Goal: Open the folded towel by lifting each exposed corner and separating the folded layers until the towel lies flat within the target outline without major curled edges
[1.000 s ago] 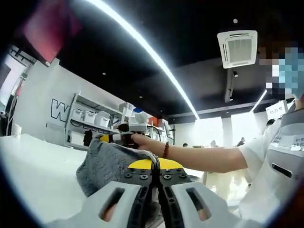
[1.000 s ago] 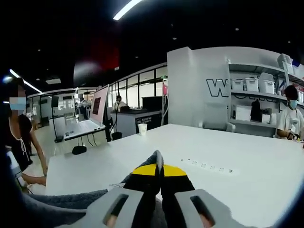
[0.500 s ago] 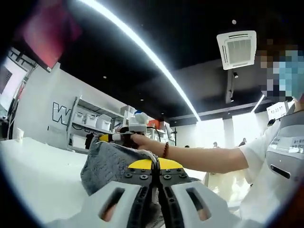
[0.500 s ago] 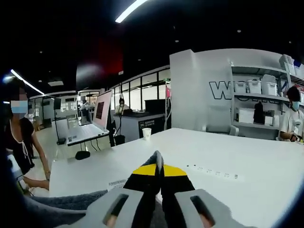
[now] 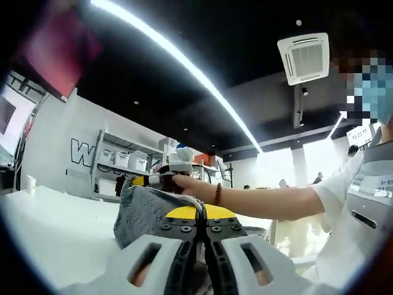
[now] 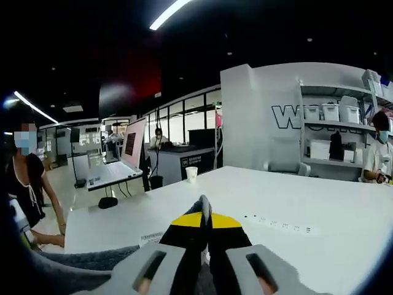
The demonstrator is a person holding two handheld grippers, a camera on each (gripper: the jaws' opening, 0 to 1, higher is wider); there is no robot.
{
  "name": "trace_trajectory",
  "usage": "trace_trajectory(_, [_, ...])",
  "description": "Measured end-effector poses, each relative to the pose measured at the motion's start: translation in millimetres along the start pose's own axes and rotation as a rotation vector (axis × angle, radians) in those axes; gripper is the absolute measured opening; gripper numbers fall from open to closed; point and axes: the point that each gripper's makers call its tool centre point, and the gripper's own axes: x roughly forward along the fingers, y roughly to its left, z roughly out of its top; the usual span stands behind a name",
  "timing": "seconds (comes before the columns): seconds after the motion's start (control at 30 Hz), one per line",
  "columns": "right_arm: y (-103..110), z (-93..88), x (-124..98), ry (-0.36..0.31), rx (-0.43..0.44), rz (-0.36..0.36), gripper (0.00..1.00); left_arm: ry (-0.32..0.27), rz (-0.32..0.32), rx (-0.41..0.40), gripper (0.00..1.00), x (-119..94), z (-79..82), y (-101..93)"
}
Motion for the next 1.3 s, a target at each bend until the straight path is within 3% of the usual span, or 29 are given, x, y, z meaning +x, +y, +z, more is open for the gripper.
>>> trace_trajectory(0.57, [18,6.4,18,-0.018,-0.013,0.012,0.00,-0.004,0.037,0.067,0.01,-14,13.5,10.7])
trace_trajectory(1.3, [35,0.6,43,0.000,0.004,0.034,0.00,0.006,0.080,0.082,0.01,-28,9.3,24.1])
